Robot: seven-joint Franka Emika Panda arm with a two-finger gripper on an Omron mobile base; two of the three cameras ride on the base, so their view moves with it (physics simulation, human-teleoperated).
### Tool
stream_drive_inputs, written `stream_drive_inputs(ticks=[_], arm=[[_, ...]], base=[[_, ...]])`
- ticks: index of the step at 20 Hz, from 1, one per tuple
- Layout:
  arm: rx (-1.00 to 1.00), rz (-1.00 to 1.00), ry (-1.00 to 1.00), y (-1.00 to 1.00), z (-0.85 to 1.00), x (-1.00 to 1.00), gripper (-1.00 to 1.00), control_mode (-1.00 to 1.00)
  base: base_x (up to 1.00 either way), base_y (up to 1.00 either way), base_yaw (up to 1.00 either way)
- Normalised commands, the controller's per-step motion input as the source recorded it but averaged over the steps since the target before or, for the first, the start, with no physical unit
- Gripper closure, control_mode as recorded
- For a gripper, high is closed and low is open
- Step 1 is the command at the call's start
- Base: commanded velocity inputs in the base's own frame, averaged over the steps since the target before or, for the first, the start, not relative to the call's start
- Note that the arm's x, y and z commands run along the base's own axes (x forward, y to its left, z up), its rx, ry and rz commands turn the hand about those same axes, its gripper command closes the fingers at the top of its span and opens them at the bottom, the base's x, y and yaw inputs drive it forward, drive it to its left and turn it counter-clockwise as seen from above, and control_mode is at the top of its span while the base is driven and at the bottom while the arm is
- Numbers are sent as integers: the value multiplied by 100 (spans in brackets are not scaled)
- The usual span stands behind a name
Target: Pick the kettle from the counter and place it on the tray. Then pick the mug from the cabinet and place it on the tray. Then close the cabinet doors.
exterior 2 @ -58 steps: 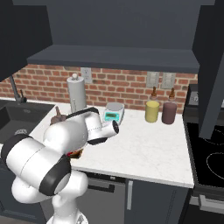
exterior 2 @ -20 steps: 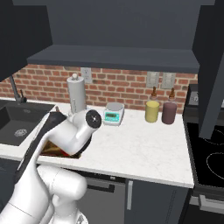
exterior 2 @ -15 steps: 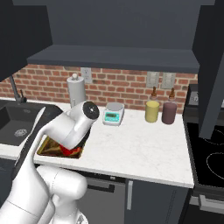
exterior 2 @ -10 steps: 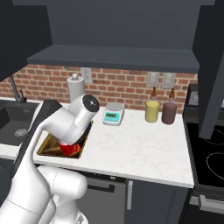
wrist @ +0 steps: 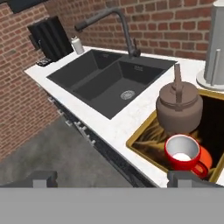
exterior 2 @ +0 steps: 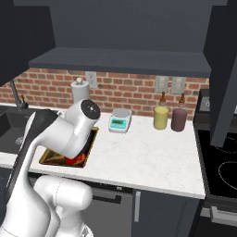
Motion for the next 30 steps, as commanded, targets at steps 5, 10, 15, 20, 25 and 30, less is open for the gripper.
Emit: stream_drive_inputs(ticks=[5,10,15,20,25,30], arm=[[0,6,-15,16,17,-26,-100,-100],[0,18,-31,12,32,-13,-100,-100],[0,23,-29,6,34,-20,-100,-100],[0,14,-21,4,31,-26,-100,-100],[-1,6,-15,8,25,-33,-100,-100],[-10,0,-7,17,21,-24,-100,-100]], base=[[0,0,0],[0,0,0],[0,0,0],[0,0,0],[0,0,0],[0,0,0]])
